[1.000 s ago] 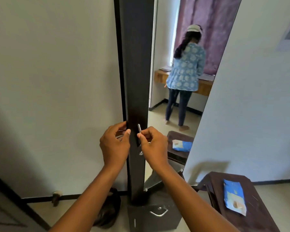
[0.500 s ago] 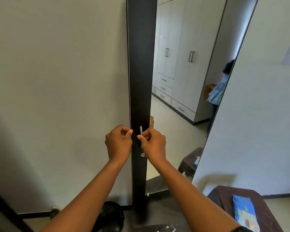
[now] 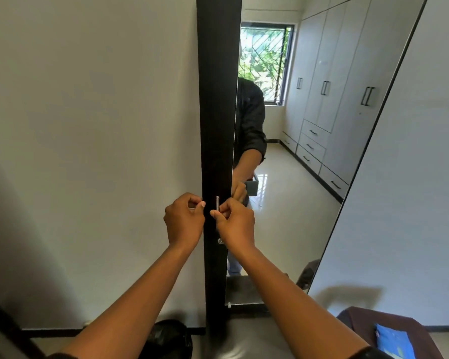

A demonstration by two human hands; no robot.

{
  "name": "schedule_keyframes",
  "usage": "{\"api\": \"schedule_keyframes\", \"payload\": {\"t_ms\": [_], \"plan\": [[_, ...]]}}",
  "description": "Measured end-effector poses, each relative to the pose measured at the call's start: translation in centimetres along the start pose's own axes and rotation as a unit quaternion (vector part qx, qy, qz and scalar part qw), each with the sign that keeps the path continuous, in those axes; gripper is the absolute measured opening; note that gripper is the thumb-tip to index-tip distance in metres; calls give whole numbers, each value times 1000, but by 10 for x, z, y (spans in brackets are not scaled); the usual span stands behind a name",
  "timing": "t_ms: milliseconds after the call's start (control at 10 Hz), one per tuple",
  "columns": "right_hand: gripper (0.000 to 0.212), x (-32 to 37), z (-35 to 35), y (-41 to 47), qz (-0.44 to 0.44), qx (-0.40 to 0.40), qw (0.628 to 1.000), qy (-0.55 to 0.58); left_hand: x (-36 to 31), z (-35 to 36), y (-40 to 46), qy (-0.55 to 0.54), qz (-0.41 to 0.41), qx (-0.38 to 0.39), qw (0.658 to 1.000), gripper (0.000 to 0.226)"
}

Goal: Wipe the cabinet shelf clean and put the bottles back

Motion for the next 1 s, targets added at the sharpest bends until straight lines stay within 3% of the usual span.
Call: {"api": "schedule_keyframes", "payload": {"t_ms": [400,700,900,1000], "plan": [[17,-4,-6,10,-16,30,999,34,0,8,0,5,0,-24,1000,7],[18,-4,-6,14,-38,64,997,-5,-1,9,-5,11,2,-39,999,9],[19,1,-13,12,-97,90,989,-59,-4,2,-4,78,18,-32,996,18],[32,16,-33,19,-177,40,975,-124,-12,-10,-1,102,37,-55,993,22]]}}
Point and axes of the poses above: each hand's wrist, its own y-axis towards the middle knuckle, its own z-axis out of the palm, x = y × z, the point moved 1 cm from there along y, towards the middle knuckle, and after that the axes turned 13 degrees about -z, right-handed, at the moved point
